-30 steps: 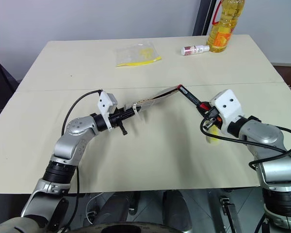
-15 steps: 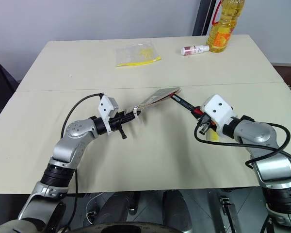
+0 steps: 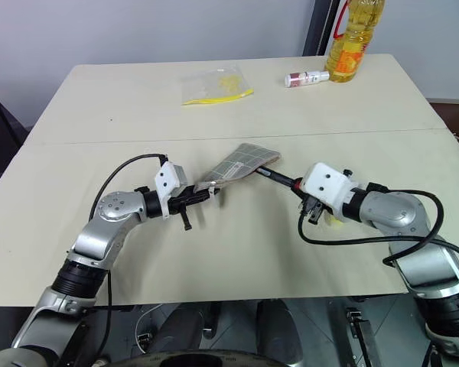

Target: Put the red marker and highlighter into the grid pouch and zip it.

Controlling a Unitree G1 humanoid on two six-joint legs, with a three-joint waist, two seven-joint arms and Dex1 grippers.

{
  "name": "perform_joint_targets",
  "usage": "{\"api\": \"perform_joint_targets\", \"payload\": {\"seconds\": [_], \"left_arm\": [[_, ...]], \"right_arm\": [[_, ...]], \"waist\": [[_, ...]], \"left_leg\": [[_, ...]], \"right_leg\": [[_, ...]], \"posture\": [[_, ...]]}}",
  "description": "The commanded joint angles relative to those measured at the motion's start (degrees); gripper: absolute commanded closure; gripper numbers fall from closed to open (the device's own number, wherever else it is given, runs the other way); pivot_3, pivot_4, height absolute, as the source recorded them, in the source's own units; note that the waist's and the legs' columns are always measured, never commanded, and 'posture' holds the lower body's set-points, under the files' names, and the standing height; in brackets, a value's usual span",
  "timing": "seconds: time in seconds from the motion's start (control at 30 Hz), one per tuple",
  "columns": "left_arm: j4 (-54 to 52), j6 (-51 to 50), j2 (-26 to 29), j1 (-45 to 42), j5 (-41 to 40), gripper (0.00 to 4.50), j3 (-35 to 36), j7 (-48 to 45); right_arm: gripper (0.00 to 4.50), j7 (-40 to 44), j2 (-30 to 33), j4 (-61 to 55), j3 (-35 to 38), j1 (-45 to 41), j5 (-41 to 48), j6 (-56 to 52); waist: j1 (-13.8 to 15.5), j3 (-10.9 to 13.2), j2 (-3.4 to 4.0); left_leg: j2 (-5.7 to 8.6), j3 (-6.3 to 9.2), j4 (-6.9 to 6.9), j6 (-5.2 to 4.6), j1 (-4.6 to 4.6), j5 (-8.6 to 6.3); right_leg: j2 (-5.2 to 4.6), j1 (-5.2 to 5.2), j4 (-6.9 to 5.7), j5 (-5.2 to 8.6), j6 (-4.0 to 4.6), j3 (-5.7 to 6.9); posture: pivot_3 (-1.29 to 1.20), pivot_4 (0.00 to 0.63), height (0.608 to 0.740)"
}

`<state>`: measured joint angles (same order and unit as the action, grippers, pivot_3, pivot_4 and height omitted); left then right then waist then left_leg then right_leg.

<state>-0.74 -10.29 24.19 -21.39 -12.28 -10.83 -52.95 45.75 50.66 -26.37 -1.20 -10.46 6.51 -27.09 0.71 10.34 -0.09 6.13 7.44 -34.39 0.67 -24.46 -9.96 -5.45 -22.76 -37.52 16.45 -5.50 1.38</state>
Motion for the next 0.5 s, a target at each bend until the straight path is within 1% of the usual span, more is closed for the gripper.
{"api": "perform_joint_targets", "payload": {"seconds": [0.03,0.2,0.37,0.5], "left_arm": [[-0.88,2.76,0.09,-0.62,-0.27,4.5,-0.88,-2.21],[-0.83,3.06,-0.01,-0.67,-0.4,4.5,-0.8,-3.15],[-3.42,2.6,1.17,-0.65,-1.41,4.5,-2.1,-7.19],[-5.51,2.6,3.29,-0.76,-1.95,4.5,-2.84,-11.26]], "right_arm": [[4.16,1.29,0.11,-3.41,-0.94,-1.55,0.2,0.95],[4.16,2.97,0.44,-5.0,-1.68,-2.0,0.58,0.77],[4.16,6.37,2.77,-4.97,-7.69,-3.26,-5.02,6.57],[4.16,7.76,0.82,-4.13,-11.05,-6.88,-6.07,8.8]], "waist": [[0.0,0.0,0.0],[0.02,0.0,0.0],[-0.02,0.0,0.0],[-0.21,0.0,0.0]], "left_leg": [[0.0,0.0,0.0,0.0,0.0,0.0],[0.0,0.0,0.0,-0.03,-0.01,-0.02],[0.01,0.0,0.02,-0.03,-0.02,-0.02],[0.0,0.0,0.02,-0.03,-0.01,-0.03]], "right_leg": [[0.0,0.0,0.02,0.0,0.0,0.0],[-0.01,0.02,0.08,0.0,0.0,0.0],[-0.01,0.01,0.11,0.0,-0.01,0.01],[-0.01,0.02,0.12,0.0,0.0,0.02]], "posture": [[0.0,0.15,0.74],[0.0,0.15,0.74],[0.0,0.15,0.74],[0.0,0.15,0.74]]}}
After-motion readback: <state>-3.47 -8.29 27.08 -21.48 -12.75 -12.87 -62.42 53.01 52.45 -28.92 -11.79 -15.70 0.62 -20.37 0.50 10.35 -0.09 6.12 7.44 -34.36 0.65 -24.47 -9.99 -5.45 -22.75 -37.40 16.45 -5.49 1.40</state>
